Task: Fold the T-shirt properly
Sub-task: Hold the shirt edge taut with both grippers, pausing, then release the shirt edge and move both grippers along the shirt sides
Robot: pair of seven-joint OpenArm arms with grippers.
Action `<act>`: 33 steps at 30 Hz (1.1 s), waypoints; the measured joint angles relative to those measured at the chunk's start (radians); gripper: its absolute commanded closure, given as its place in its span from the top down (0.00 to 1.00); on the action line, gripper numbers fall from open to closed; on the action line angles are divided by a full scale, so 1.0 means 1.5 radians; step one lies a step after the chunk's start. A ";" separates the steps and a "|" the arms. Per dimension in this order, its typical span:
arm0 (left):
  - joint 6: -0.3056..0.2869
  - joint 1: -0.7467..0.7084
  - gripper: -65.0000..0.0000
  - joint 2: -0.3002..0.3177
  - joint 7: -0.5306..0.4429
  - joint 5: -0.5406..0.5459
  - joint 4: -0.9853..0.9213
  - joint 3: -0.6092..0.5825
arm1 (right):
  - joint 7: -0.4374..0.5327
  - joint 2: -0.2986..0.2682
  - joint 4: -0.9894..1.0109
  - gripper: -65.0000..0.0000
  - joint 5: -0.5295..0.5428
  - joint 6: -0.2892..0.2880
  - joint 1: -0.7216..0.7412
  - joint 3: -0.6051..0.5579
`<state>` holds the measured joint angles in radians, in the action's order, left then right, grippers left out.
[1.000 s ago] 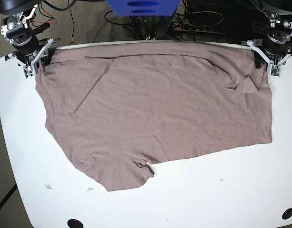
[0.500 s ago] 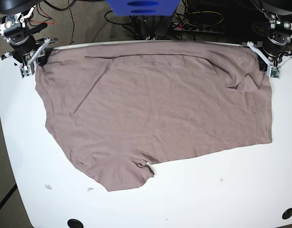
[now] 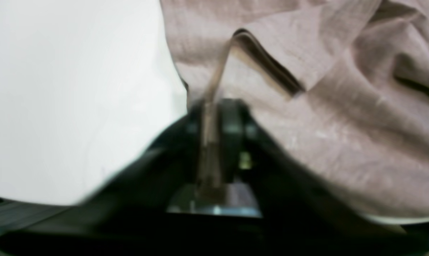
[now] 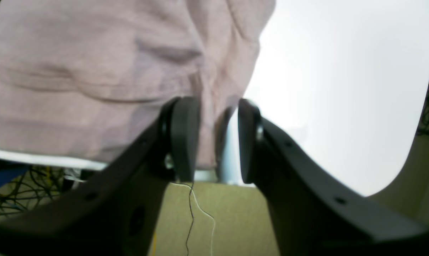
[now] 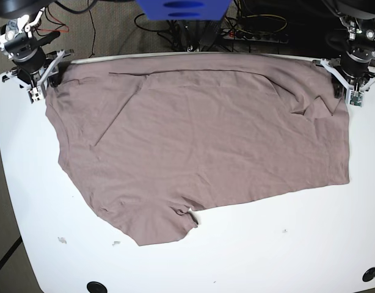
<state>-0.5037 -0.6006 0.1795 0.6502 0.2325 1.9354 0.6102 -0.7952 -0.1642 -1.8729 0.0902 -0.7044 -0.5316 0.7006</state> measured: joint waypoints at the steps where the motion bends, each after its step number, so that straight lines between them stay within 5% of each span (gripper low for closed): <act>1: -0.001 0.000 0.31 -0.002 0.001 -0.001 -0.003 -0.001 | -0.001 -0.002 0.000 0.29 -0.004 0.001 0.002 -0.002; 23: -0.003 0.124 0.25 0.010 0.011 -0.005 -0.025 -0.005 | -0.022 -0.003 -0.001 0.32 -0.006 0.002 0.087 -0.016; 33: -0.003 0.073 0.27 0.009 0.005 0.002 0.012 0.000 | -0.016 -0.002 -0.002 0.32 -0.007 0.001 0.095 0.012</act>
<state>-0.5076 -0.4908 0.1936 0.6579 0.2356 1.9537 0.6102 -0.8192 -0.1673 -1.8751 0.0799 -0.7033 -0.3885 0.7181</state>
